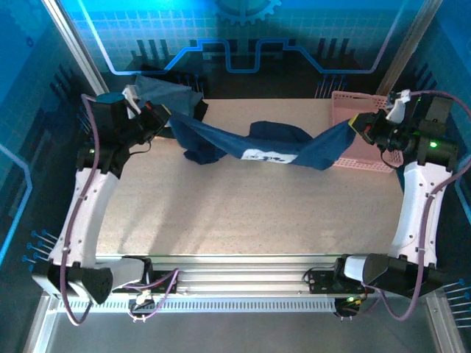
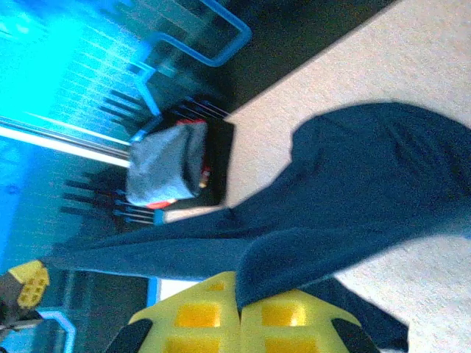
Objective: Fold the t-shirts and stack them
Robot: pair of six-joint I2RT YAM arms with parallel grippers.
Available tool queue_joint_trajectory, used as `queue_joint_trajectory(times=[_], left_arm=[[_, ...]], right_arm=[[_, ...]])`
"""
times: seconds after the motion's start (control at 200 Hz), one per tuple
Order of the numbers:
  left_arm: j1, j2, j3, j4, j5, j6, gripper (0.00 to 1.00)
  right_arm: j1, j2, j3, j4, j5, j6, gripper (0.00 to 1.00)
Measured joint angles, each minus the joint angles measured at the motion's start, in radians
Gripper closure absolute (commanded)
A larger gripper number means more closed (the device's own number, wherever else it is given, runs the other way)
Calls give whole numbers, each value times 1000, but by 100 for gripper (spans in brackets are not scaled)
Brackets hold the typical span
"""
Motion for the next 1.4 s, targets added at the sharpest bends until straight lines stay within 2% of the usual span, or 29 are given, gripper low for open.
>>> queue_joint_trajectory(times=[0.195, 0.41, 0.62, 0.74, 0.885, 1.081, 1.171, 1.241, 1.331, 1.401], left_arm=[[1, -82, 95, -98, -37, 26, 100], [1, -110, 320, -141, -39, 55, 100], [1, -42, 553, -163, -39, 100, 100], [2, 23, 616, -162, -39, 109, 100], [3, 139, 645, -149, -27, 115, 100], [17, 373, 753, -136, 26, 104, 100], [31, 528, 903, -144, 58, 92, 100], [39, 684, 1097, -147, 90, 71, 100], [50, 859, 1323, -128, 140, 13, 100], [63, 923, 1370, -79, 169, -39, 100]], right_arm=[[-89, 0, 208, 18, -68, 165, 100], [-182, 15, 473, 69, -149, 358, 100], [-195, 90, 712, 96, -196, 466, 100], [-196, 140, 774, 95, -212, 486, 100], [-171, 204, 775, 73, -205, 476, 100], [-13, 388, 833, 55, -157, 440, 100], [37, 539, 949, 69, -136, 443, 100], [61, 666, 1056, 119, -130, 475, 100], [74, 830, 1176, 251, -123, 578, 100], [75, 917, 1215, 367, -105, 665, 100]])
